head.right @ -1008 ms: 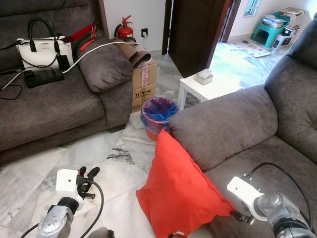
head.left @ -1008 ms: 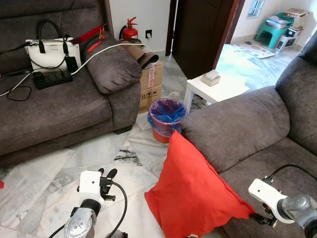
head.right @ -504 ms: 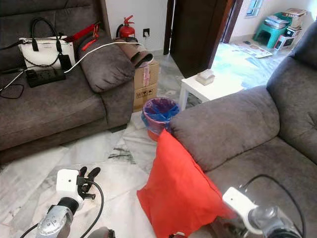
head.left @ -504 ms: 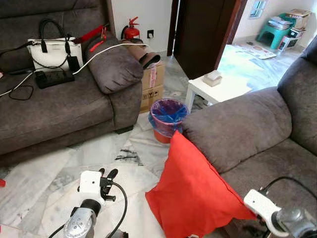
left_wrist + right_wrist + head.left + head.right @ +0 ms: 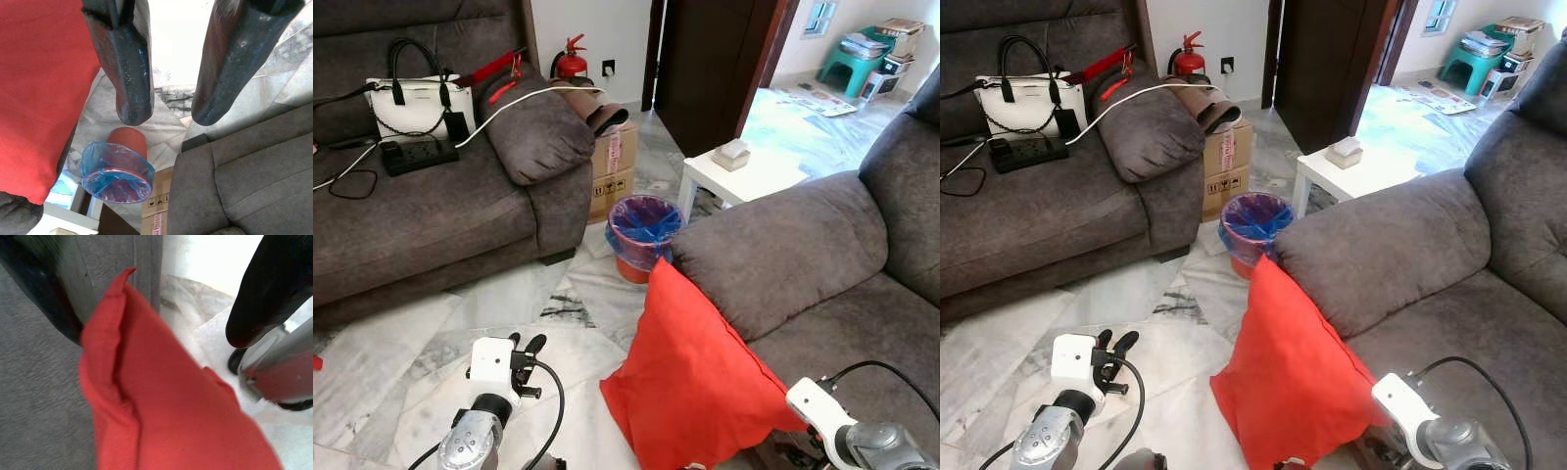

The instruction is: Move the pillow to the sofa from floor

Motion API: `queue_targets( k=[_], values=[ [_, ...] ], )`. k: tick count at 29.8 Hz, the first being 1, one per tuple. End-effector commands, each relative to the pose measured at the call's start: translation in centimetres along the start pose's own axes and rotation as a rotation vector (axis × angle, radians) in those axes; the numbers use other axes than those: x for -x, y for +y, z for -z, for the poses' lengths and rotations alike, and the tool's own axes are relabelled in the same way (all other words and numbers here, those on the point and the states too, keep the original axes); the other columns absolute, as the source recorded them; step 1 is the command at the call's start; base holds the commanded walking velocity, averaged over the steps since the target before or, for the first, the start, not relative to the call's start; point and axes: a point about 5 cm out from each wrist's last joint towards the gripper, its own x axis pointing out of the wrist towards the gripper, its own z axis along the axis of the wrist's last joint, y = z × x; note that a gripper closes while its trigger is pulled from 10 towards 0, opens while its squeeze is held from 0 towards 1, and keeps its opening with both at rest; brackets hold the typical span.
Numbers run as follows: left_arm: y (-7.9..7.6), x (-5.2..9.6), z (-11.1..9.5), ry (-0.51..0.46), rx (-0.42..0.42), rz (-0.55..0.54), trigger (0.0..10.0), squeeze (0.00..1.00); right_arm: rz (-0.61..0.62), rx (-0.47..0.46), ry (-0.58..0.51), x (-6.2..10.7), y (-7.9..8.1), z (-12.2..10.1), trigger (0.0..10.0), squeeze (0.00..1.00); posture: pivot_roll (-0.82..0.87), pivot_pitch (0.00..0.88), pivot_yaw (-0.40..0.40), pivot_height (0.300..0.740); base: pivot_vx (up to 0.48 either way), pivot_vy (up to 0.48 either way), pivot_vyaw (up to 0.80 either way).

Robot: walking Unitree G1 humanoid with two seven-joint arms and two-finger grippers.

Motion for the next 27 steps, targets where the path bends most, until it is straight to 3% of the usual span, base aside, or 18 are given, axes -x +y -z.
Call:
queue_targets(
  k=[1,12,19,22,27],
  values=[
    [-0.1,0.4,0.4,0.025,0.002,0.015,10.0,0.0,-0.036,0.016,0.038,-0.4,1.1,1.2,10.0,0.0,0.13,0.114,-0.04,0.633,0.0,0.0,0.0],
    [-0.1,0.4,0.3,0.029,-0.004,0.025,10.0,0.0,0.035,-0.098,-0.041,-1.3,2.3,0.4,10.0,0.0,0.13,0.116,-0.029,0.633,0.0,0.0,0.0],
    [0.0,0.4,0.2,0.028,-0.009,0.025,10.0,0.0,0.179,-0.184,-0.135,-1.2,1.4,-0.8,10.0,0.0,0.14,0.115,-0.024,0.633,0.0,0.0,0.0],
    [0.1,0.4,0.2,0.029,-0.01,0.026,10.0,0.0,0.181,-0.241,-0.154,-1.2,1.3,-1.2,10.0,0.0,0.14,0.116,-0.024,0.633,0.0,0.0,0.0],
    [0.0,0.4,0.3,0.033,-0.01,0.03,10.0,0.0,0.189,-0.252,-0.159,-1.2,1.4,-1.2,10.0,0.0,0.14,0.117,-0.023,0.633,0.0,0.0,0.0]
  ],
)
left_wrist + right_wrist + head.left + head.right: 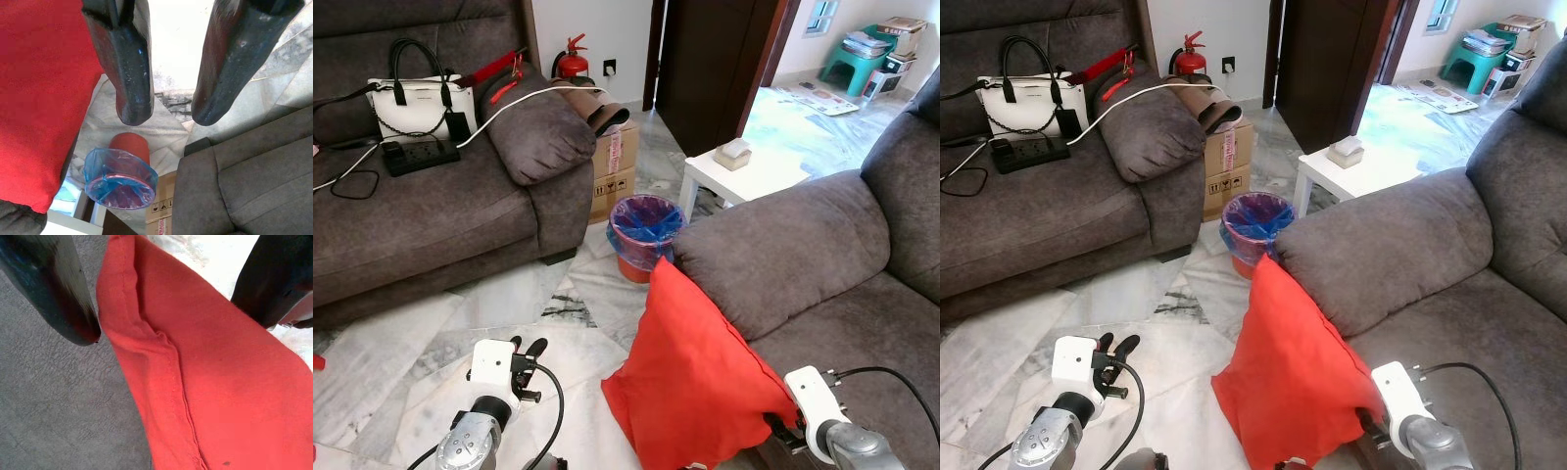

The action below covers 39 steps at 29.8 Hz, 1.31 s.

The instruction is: Move the pillow to the sofa from floor

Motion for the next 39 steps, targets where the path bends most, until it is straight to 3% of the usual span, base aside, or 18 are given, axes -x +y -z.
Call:
queue_targets(
  k=[1,7,18,19,25,33,34,35,36,39],
  values=[
    [-0.1,0.3,0.3,0.025,0.001,0.011,10.0,0.0,-0.032,-0.07,-0.004,-0.1,0.6,0.0,10.0,0.0,0.15,0.118,-0.024,0.633,0.0,0.0,0.0],
    [0.0,0.4,0.4,0.029,0.0,0.013,10.0,0.0,-0.131,-0.045,0.024,-0.3,1.8,0.5,10.0,0.0,0.15,0.12,-0.024,0.633,0.0,0.0,0.0],
    [-0.1,0.6,0.4,0.034,-0.003,0.018,10.0,0.0,-0.118,-0.105,-0.093,-0.7,2.7,-1.6,10.0,0.0,0.17,0.132,-0.018,0.633,0.0,0.0,0.0],
    [0.1,0.7,0.3,0.034,-0.008,0.016,10.0,0.0,-0.119,-0.11,-0.118,-0.9,3.4,-2.1,10.0,0.0,0.18,0.136,-0.013,0.633,0.0,0.0,0.0],
    [0.4,0.9,0.3,0.038,-0.018,0.019,10.0,0.0,-0.131,-0.124,-0.135,-1.2,4.8,-2.6,10.0,0.0,0.19,0.141,-0.005,0.633,0.0,0.0,0.0],
    [0.3,1.0,0.2,0.04,-0.024,0.027,10.0,0.0,-0.119,-0.139,-0.146,-1.3,5.2,-2.8,10.0,0.0,0.2,0.143,-0.001,0.633,0.0,0.0,0.0],
    [0.3,1.1,0.1,0.04,-0.025,0.027,10.0,0.0,-0.112,-0.153,-0.152,-1.3,5.2,-2.8,8.5,0.0,0.2,0.144,-0.001,0.633,0.0,0.0,0.0],
    [0.4,1.1,0.1,0.041,-0.025,0.027,10.0,0.0,-0.105,-0.162,-0.157,-1.3,5.2,-2.9,5.7,0.0,0.2,0.144,-0.001,0.633,0.0,0.0,0.0],
    [0.4,1.1,0.1,0.041,-0.026,0.027,10.0,0.0,-0.092,-0.178,-0.165,-1.3,5.2,-3.0,0.0,0.0,0.2,0.145,-0.001,0.633,0.0,0.0,0.0],
    [0.4,1.1,0.1,0.04,-0.027,0.027,10.0,0.0,-0.074,-0.235,-0.185,-1.3,5.0,-3.2,0.0,0.0,0.2,0.144,0.0,0.633,0.0,0.0,0.0]
  ],
)
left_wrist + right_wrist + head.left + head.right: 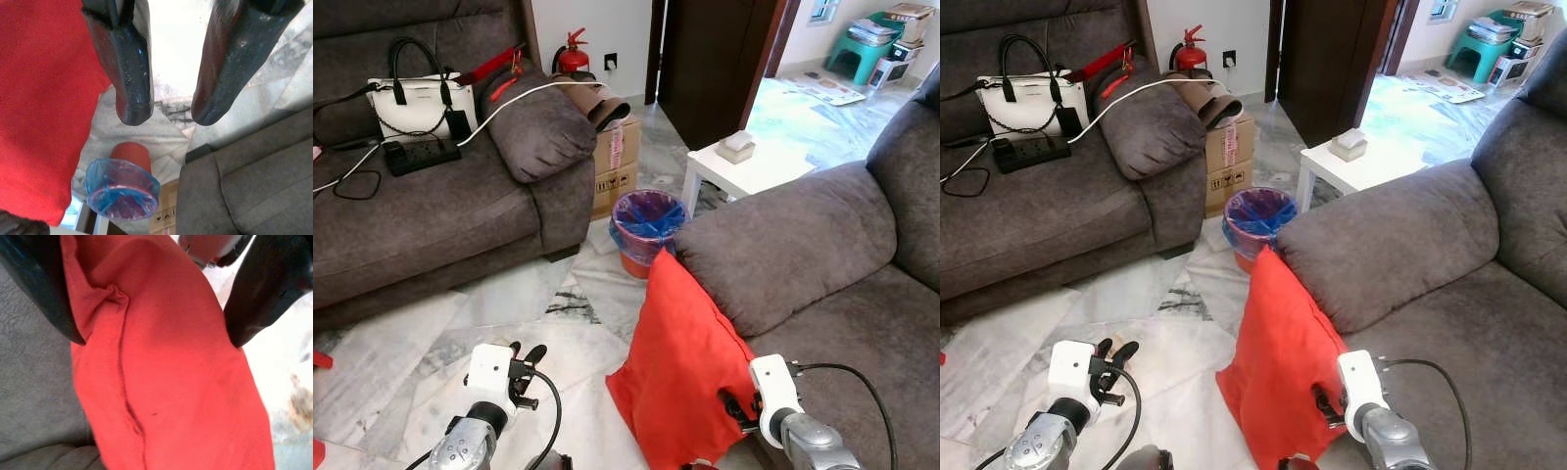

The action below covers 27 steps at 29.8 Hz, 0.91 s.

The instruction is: Move the pillow to the sofa from floor

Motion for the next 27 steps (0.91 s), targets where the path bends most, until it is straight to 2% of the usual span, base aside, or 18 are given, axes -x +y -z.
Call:
queue_targets(
  k=[1,8,27],
  values=[
    [0.14,0.35,0.35,0.024,-0.008,0.003,10.0,0.0,0.013,-0.048,-0.031,-0.09,0.1,-0.44,0.0,0.0,0.2,0.144,0.0,0.633,0.0,0.0,0.0],
    [0.14,0.31,0.33,0.027,-0.007,0.003,10.0,0.0,0.04,-0.111,-0.065,-0.12,-0.07,-0.84,0.0,0.0,0.2,0.144,0.001,0.633,0.0,0.0,0.0],
    [0.17,0.27,0.25,0.03,-0.004,0.0,10.0,0.0,0.027,-0.048,-0.053,-0.06,-0.15,-0.75,0.0,0.0,0.2,0.142,-0.001,0.633,0.0,0.0,0.0]
  ],
)
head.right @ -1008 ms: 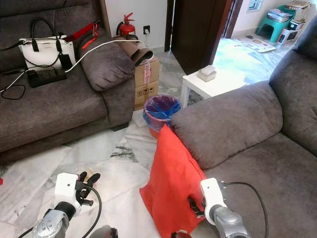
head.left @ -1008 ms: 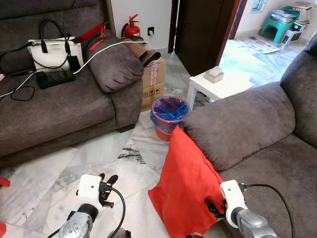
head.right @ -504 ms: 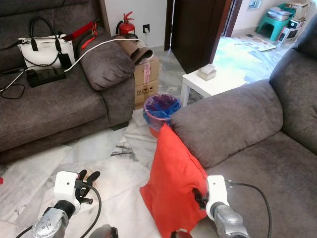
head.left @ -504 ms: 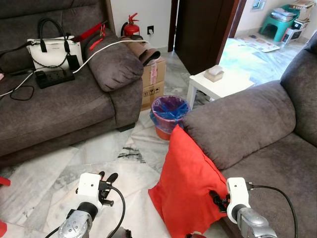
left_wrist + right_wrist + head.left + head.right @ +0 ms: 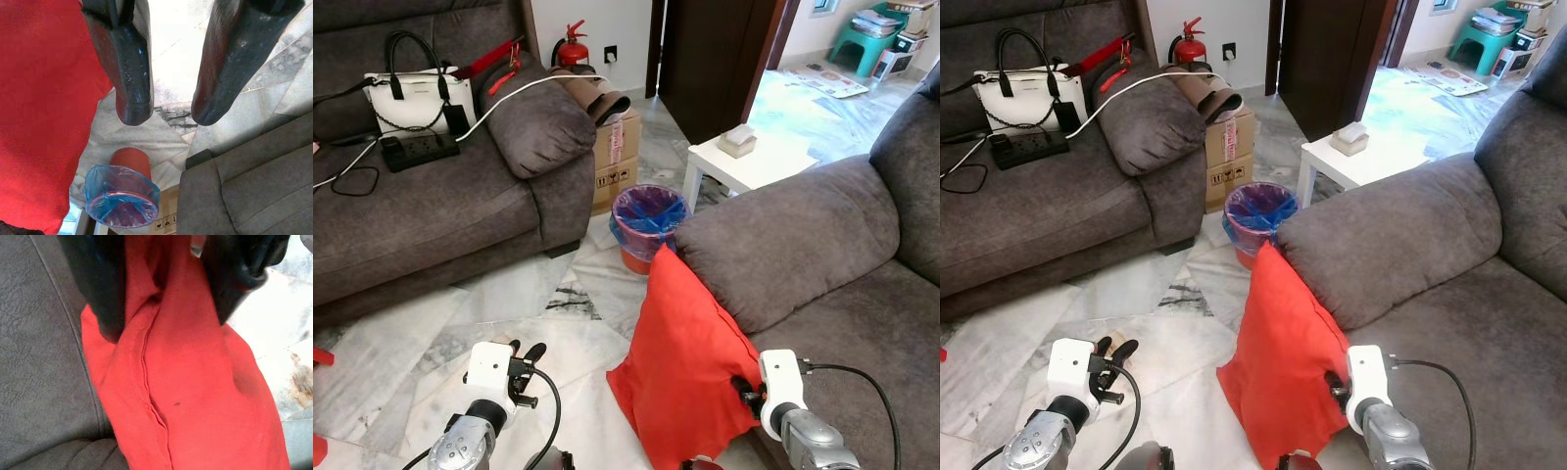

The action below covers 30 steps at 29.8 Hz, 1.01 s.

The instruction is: Move the pillow to the sofa from floor

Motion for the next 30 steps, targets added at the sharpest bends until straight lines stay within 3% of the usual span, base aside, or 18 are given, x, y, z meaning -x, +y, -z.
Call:
queue_targets(
  k=[1,14,30],
  values=[
    [0.1,0.3,0.1,0.012,-0.005,0.0,10.0,0.0,0.001,0.006,-0.01,0.0,-0.1,-0.3,0.0,0.0,0.2,0.142,-0.001,0.633,0.0,0.0,0.0],
    [0.1,0.1,0.1,0.011,-0.005,0.003,10.0,0.0,-0.008,0.042,-0.013,0.0,0.2,0.0,0.0,0.0,0.19,0.139,0.004,0.633,0.0,0.0,0.0],
    [-0.2,-0.5,0.0,0.004,0.002,0.008,10.0,0.0,-0.023,-0.017,-0.059,-0.1,1.0,-0.2,0.0,0.0,0.16,0.12,0.006,0.633,0.0,0.0,0.0]
  ],
)
